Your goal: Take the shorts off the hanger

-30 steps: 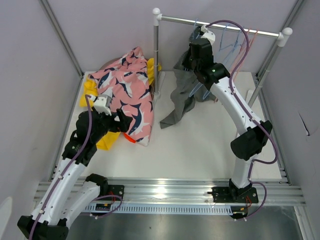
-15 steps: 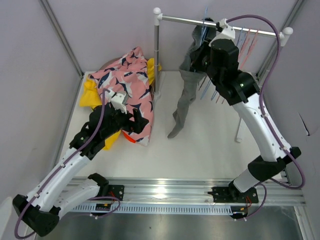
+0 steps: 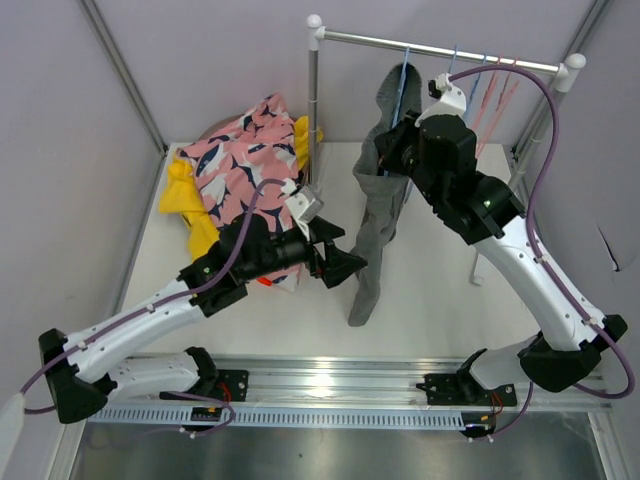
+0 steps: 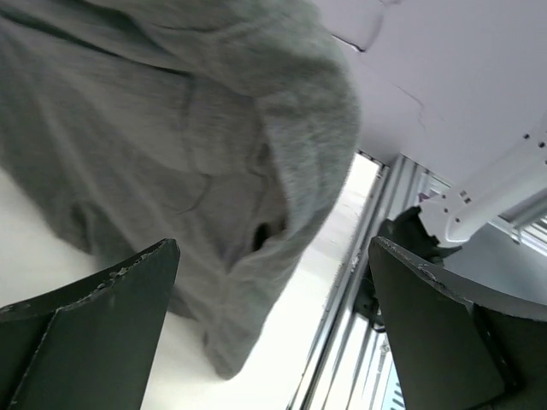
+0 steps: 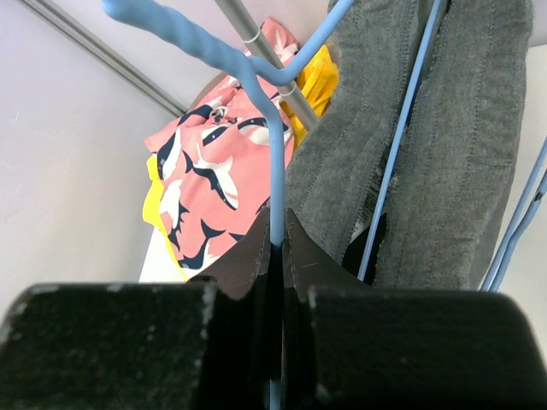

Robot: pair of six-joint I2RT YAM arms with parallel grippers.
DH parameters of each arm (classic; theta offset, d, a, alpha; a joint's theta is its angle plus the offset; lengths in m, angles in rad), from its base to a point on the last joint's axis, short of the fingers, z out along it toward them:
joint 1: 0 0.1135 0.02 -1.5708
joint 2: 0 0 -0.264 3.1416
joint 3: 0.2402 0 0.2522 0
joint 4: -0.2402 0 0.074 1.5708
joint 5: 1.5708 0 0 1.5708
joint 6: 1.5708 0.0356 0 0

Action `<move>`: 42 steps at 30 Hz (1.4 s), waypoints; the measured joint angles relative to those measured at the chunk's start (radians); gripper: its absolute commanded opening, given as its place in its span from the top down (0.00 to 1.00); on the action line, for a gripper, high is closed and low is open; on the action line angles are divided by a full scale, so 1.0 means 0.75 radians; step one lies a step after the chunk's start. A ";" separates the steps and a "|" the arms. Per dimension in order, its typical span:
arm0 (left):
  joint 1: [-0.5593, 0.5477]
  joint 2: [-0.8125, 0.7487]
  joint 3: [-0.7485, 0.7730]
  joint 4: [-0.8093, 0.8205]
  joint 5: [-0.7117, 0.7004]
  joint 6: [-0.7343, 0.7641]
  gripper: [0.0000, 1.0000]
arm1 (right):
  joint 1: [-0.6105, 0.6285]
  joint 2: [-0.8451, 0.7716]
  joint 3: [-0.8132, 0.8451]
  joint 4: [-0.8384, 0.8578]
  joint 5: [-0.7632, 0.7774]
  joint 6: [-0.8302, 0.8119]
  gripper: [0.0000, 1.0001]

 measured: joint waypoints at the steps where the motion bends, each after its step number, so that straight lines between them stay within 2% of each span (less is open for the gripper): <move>1: -0.016 0.023 0.000 0.020 0.009 -0.001 0.01 | 0.002 0.000 -0.002 0.003 0.004 0.002 1.00; 6: -0.064 0.095 -0.001 0.109 0.022 -0.002 0.02 | 0.005 -0.017 -0.017 0.018 0.014 0.010 1.00; 9: -0.084 0.128 -0.002 0.166 0.016 -0.002 0.13 | 0.005 -0.030 -0.023 0.019 0.016 0.017 1.00; 10: -0.087 0.140 -0.002 0.183 0.013 -0.003 0.30 | 0.005 -0.037 -0.032 0.024 0.017 0.021 1.00; 12: -0.088 0.170 -0.002 0.216 -0.001 -0.007 0.45 | 0.006 -0.059 -0.060 0.033 0.019 0.031 1.00; 13: -0.089 0.188 -0.002 0.231 -0.008 -0.006 0.63 | 0.006 -0.074 -0.081 0.042 0.020 0.035 1.00; 15: -0.090 0.231 -0.001 0.267 -0.024 -0.005 0.81 | 0.006 -0.100 -0.113 0.047 0.025 0.038 1.00; 16: -0.091 0.252 0.001 0.278 -0.027 -0.006 0.98 | 0.006 -0.108 -0.124 0.047 0.030 0.040 1.00; 24: -0.113 0.273 -0.030 0.339 -0.089 -0.001 1.00 | 0.005 -0.112 -0.128 0.049 0.070 0.028 1.00; 28: -0.220 0.127 -0.188 0.379 -0.168 -0.007 1.00 | -0.006 -0.092 -0.061 -0.005 0.063 0.013 1.00; 34: -0.417 -0.097 -0.543 0.600 -0.358 -0.089 1.00 | -0.010 -0.039 0.089 -0.122 -0.005 -0.001 1.00; 38: -0.439 -0.044 -0.607 0.555 -0.414 -0.116 1.00 | -0.034 -0.046 0.093 -0.133 -0.008 0.004 1.00; 42: -0.430 0.097 -0.489 0.430 -0.482 -0.097 1.00 | -0.027 -0.091 0.006 -0.130 -0.003 0.033 1.00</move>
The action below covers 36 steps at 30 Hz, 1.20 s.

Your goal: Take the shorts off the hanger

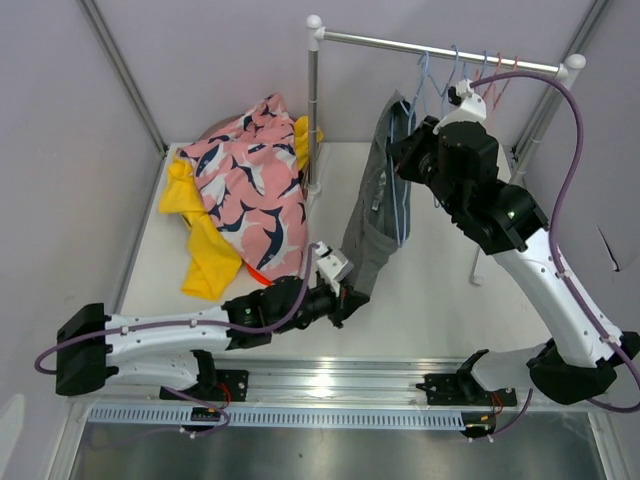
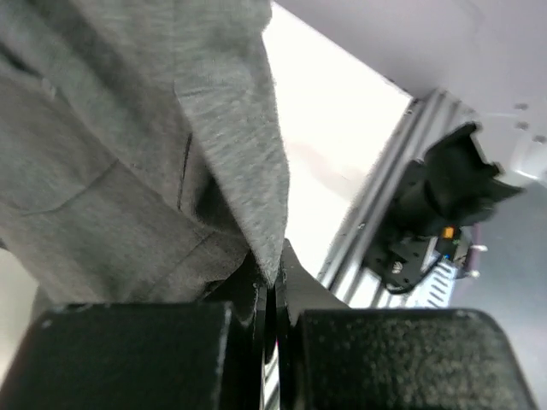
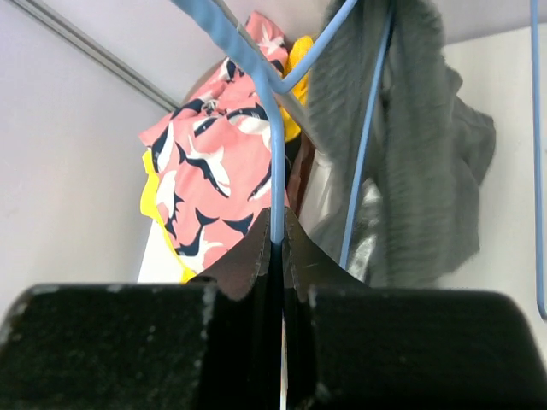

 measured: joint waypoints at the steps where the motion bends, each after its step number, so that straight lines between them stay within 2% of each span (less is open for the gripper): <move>1: 0.019 0.047 0.072 -0.049 -0.004 0.007 1.00 | 0.017 -0.019 -0.031 0.010 0.010 0.008 1.00; 6: 0.191 0.214 0.408 -0.179 -0.023 0.027 1.00 | 0.122 -0.142 -0.152 0.003 0.039 0.081 1.00; 13: 0.543 0.460 0.980 -0.493 -0.018 0.042 1.00 | 0.187 -0.245 -0.145 -0.026 0.042 0.145 1.00; 18: 0.611 0.427 0.989 -0.689 -0.067 0.105 1.00 | 0.160 -0.209 -0.055 -0.048 0.083 0.106 1.00; 20: 0.620 0.357 0.985 -0.787 -0.075 0.142 1.00 | 0.088 -0.145 0.026 -0.055 0.053 0.082 1.00; 22: 0.677 0.295 1.063 -0.922 -0.059 0.189 1.00 | -0.023 -0.066 0.108 -0.058 -0.001 0.067 1.00; 24: 0.796 0.294 1.261 -1.024 -0.045 0.233 1.00 | -0.126 0.020 0.166 -0.053 -0.057 0.052 1.00; 27: 1.004 0.362 1.593 -1.067 0.004 0.294 1.00 | -0.229 0.126 0.198 -0.052 -0.123 0.031 1.00; 30: 1.212 0.593 2.114 -1.148 0.105 0.288 1.00 | -0.298 0.205 0.198 -0.052 -0.195 0.024 1.00; 31: 1.281 0.687 2.276 -1.115 0.154 0.275 1.00 | -0.314 0.228 0.198 -0.052 -0.218 0.024 1.00; 32: 1.339 0.750 2.354 -1.047 0.197 0.255 1.00 | -0.330 0.248 0.198 -0.052 -0.238 0.023 1.00; 36: 1.509 0.966 2.465 -0.925 0.337 0.162 1.00 | -0.378 0.294 0.196 -0.046 -0.300 0.020 1.00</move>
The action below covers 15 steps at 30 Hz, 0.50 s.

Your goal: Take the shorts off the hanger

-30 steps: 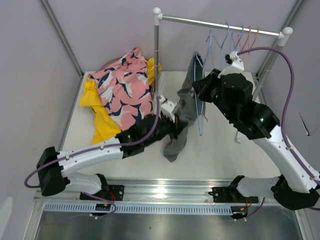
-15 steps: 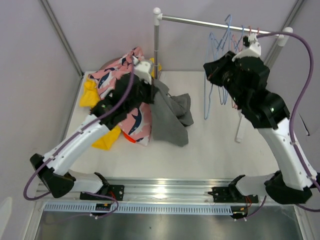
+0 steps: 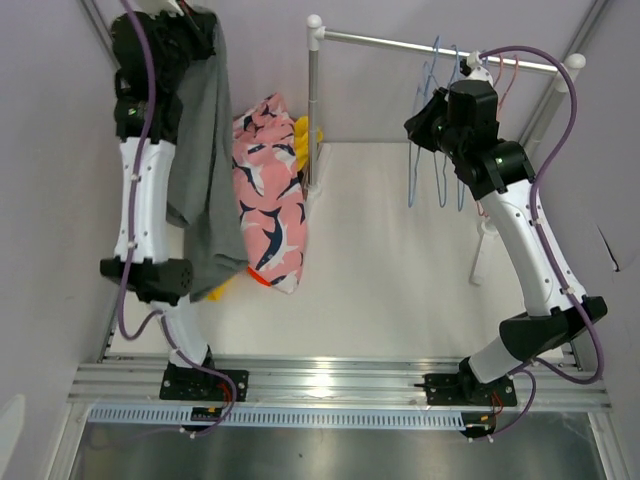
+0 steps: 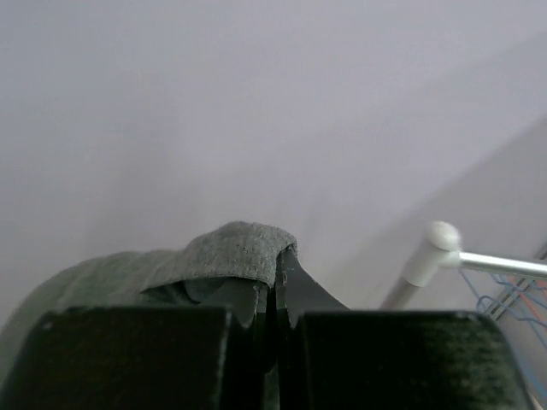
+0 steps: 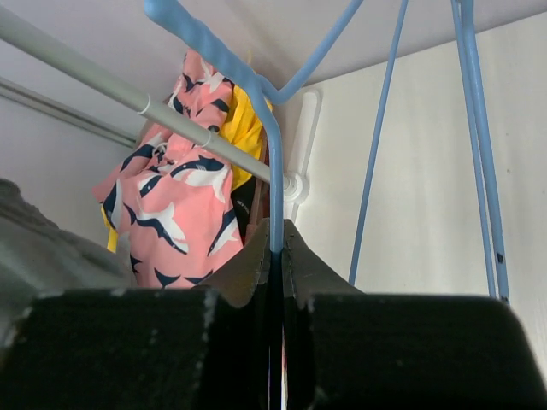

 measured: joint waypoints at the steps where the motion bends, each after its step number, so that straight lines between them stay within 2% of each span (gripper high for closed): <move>1: 0.018 0.068 0.013 0.025 0.029 -0.020 1.00 | -0.008 0.007 -0.002 0.006 -0.013 -0.003 1.00; 2: 0.028 0.136 0.016 0.044 0.052 -0.038 0.98 | -0.016 0.014 -0.002 0.014 -0.025 -0.006 1.00; 3: 0.032 0.193 0.016 0.050 0.067 -0.049 0.88 | -0.023 0.023 -0.002 0.033 -0.040 -0.012 1.00; 4: 0.034 0.284 0.013 0.054 0.092 -0.061 0.88 | -0.027 0.025 -0.002 0.037 -0.043 -0.014 1.00; 6: 0.034 0.419 -0.009 0.050 0.138 -0.078 0.60 | -0.034 0.042 -0.002 0.058 -0.062 -0.021 1.00; 8: 0.032 0.556 -0.050 0.028 0.197 -0.080 0.14 | -0.038 0.059 -0.002 0.078 -0.072 -0.024 1.00; 10: 0.032 0.643 -0.111 -0.019 0.229 -0.100 0.05 | -0.038 0.077 0.003 0.102 -0.079 -0.027 1.00; 15: 0.020 0.657 -0.242 -0.163 0.238 -0.112 0.04 | -0.039 0.149 0.078 0.110 -0.099 -0.029 1.00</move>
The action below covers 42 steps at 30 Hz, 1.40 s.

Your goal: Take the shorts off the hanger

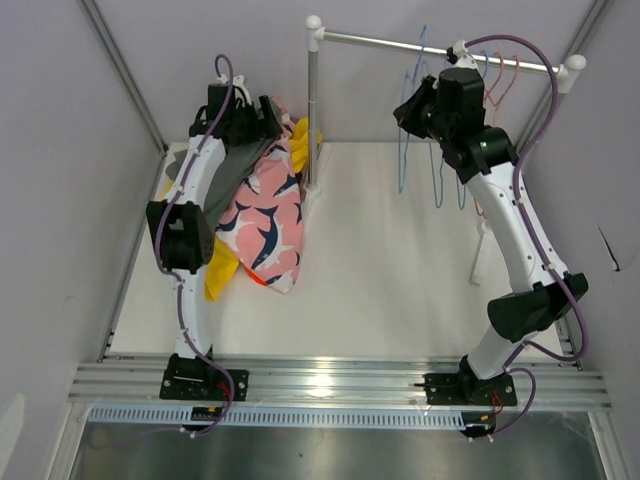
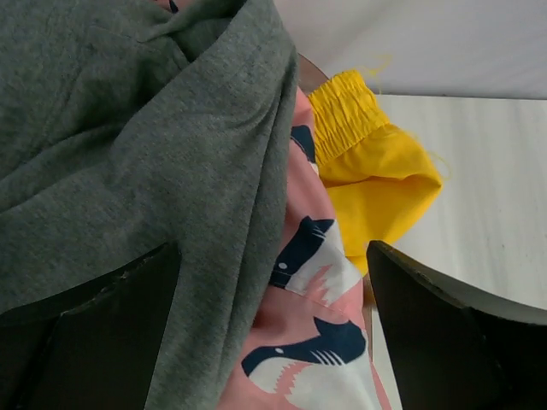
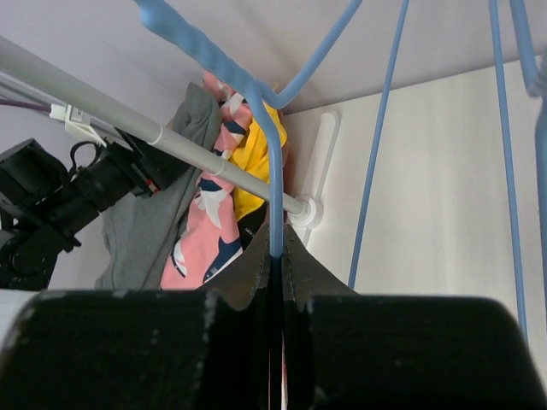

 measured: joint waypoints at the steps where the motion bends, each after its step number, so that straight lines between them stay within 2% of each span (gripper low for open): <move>1: -0.002 -0.046 -0.058 0.013 -0.008 0.001 0.03 | 0.000 0.020 0.026 -0.007 -0.003 0.000 1.00; 4: -0.012 -0.292 -0.305 0.023 -0.029 -0.003 0.01 | 0.000 0.077 0.108 -0.018 -0.004 -0.005 1.00; 12: -0.032 -1.304 -1.076 0.340 -0.034 -0.044 0.01 | -0.021 0.188 0.266 -0.038 0.001 -0.005 0.99; 13: -0.032 -1.383 -1.130 0.361 -0.034 -0.046 0.01 | -0.025 0.192 0.266 -0.044 0.001 -0.005 0.94; 14: -0.032 -1.459 -1.182 0.386 -0.033 -0.047 0.01 | -0.027 0.194 0.261 -0.047 0.001 -0.005 0.73; 18: -0.035 -1.630 -1.364 0.427 -0.027 -0.046 0.01 | -0.030 0.168 0.153 -0.023 0.011 0.010 0.19; 19: -0.036 -1.655 -1.405 0.419 -0.025 -0.045 0.01 | -0.030 0.156 0.115 -0.017 0.013 0.015 0.14; 20: -0.037 -1.667 -1.441 0.406 -0.025 -0.044 0.01 | -0.030 0.144 0.082 -0.017 0.017 0.014 0.04; 21: -0.038 -1.679 -1.474 0.387 -0.025 -0.039 0.01 | -0.030 0.131 0.049 -0.014 0.021 0.017 0.00; 25: -0.039 -1.775 -1.560 0.294 -0.015 -0.035 0.01 | -0.025 0.043 -0.075 -0.026 0.046 0.020 0.01; 31: -0.040 -2.099 -1.695 0.243 -0.009 -0.034 0.02 | 0.018 -0.219 -0.194 -0.030 0.083 0.003 0.01; 34: -0.042 -2.253 -1.776 0.228 -0.015 -0.020 0.02 | 0.056 -0.407 -0.272 -0.018 0.096 -0.021 0.01; 42: -0.044 -2.541 -1.957 0.039 -0.071 0.025 0.04 | 0.118 -1.061 -0.712 0.010 0.036 -0.170 0.01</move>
